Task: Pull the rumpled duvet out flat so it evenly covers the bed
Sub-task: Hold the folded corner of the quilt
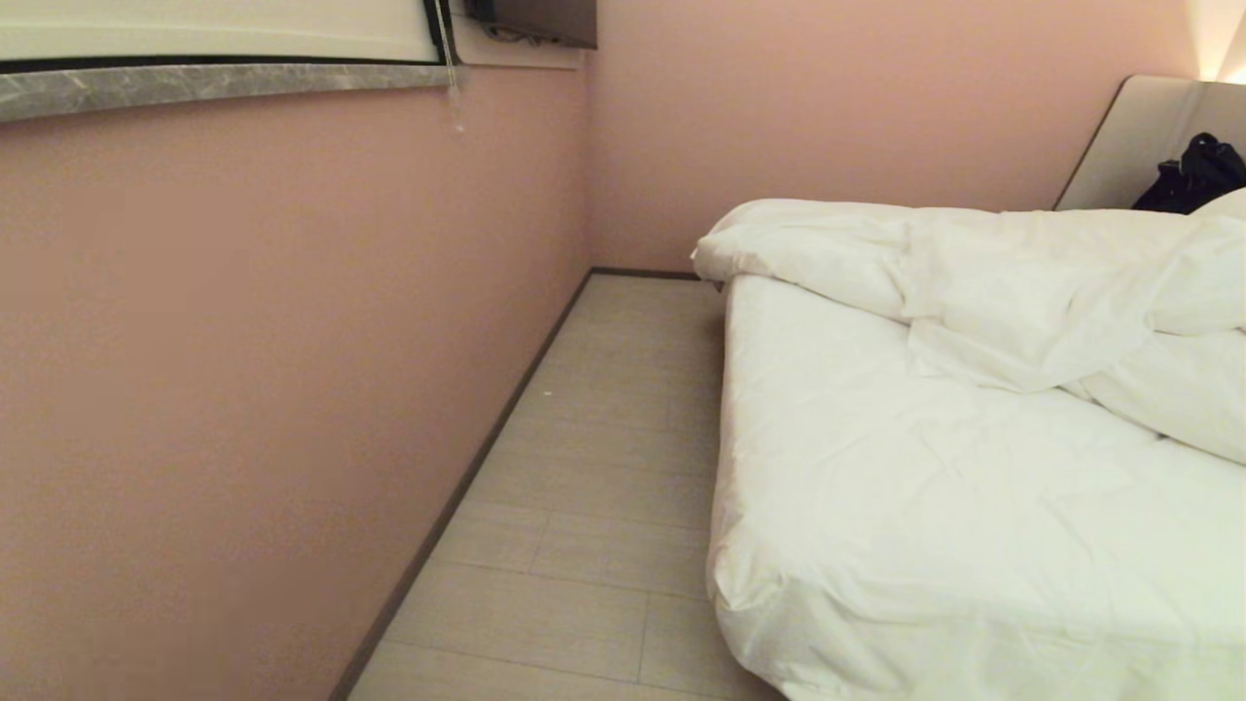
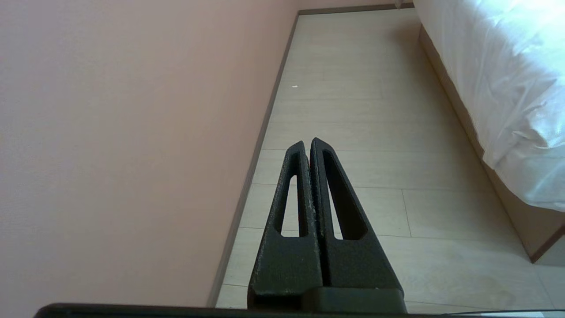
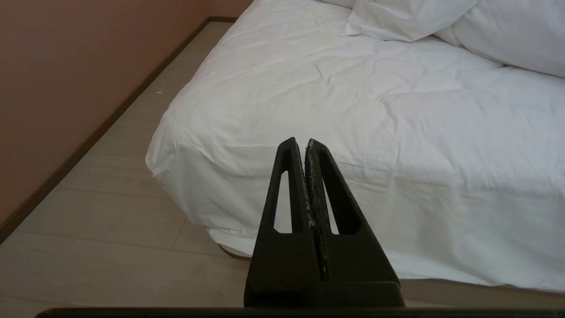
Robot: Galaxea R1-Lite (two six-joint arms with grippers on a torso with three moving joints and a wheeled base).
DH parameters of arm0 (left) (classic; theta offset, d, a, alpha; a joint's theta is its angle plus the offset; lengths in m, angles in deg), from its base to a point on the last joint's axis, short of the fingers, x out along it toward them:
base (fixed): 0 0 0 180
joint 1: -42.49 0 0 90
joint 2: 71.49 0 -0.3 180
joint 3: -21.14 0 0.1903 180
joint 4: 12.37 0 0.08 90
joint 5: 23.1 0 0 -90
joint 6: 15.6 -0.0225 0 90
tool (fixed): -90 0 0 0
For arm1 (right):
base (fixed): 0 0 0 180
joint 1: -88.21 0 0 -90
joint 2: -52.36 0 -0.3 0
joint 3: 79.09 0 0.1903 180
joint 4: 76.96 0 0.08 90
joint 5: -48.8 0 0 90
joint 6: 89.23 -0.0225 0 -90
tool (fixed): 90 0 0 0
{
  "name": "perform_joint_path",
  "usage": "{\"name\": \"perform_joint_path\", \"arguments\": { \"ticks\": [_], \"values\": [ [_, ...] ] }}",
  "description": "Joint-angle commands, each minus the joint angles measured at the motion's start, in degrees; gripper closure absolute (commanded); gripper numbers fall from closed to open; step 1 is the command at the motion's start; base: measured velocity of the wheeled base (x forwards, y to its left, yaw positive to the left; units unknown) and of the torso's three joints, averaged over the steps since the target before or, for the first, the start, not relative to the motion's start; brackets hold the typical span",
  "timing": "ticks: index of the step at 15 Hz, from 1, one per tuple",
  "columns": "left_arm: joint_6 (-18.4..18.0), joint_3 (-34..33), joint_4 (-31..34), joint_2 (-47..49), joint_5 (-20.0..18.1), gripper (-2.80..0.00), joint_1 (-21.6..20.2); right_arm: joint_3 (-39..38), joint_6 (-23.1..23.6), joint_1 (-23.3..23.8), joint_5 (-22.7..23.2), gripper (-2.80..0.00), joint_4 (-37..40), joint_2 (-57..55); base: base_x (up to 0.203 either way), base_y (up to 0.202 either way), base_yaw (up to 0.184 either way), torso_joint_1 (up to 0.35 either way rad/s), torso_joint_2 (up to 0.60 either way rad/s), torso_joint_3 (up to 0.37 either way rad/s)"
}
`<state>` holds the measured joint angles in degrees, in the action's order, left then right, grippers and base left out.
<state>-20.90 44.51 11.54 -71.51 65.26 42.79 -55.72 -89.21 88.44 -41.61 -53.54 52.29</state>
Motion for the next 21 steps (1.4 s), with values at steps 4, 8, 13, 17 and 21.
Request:
{"name": "perform_joint_path", "arguments": {
  "ticks": [4, 8, 13, 17, 21],
  "values": [
    [0.2, 0.09, -0.02, 0.02, 0.0, 0.0, -0.03, 0.0, -0.01, -0.05, -0.02, 0.0, 0.04, -0.01, 0.002, -0.154, 0.004, 0.002, 0.0, 0.002],
    [0.29, 0.09, -0.02, 0.02, -0.02, 0.0, -0.03, 0.0, -0.02, -0.05, -0.02, 0.0, 0.04, -0.01, 0.0, -0.196, 0.001, 0.005, 0.0, 0.001],
    [0.29, 0.03, -0.02, 0.02, 0.02, 0.0, -0.03, 0.0, 0.06, -0.05, -0.02, 0.0, 0.04, -0.01, 0.0, -0.191, 0.001, 0.0, 0.0, 0.003],
    [0.38, 0.08, -0.02, 0.02, -0.02, 0.0, -0.03, 0.0, 0.05, -0.05, -0.02, 0.0, 0.04, -0.01, 0.0, -0.192, 0.001, 0.003, 0.01, 0.003],
    [0.03, 0.09, -0.02, 0.02, -0.02, 0.0, -0.03, 0.0, 0.06, -0.05, -0.02, 0.0, 0.04, -0.01, 0.0, -0.193, 0.001, 0.001, 0.0, 0.002]
  ]
}}
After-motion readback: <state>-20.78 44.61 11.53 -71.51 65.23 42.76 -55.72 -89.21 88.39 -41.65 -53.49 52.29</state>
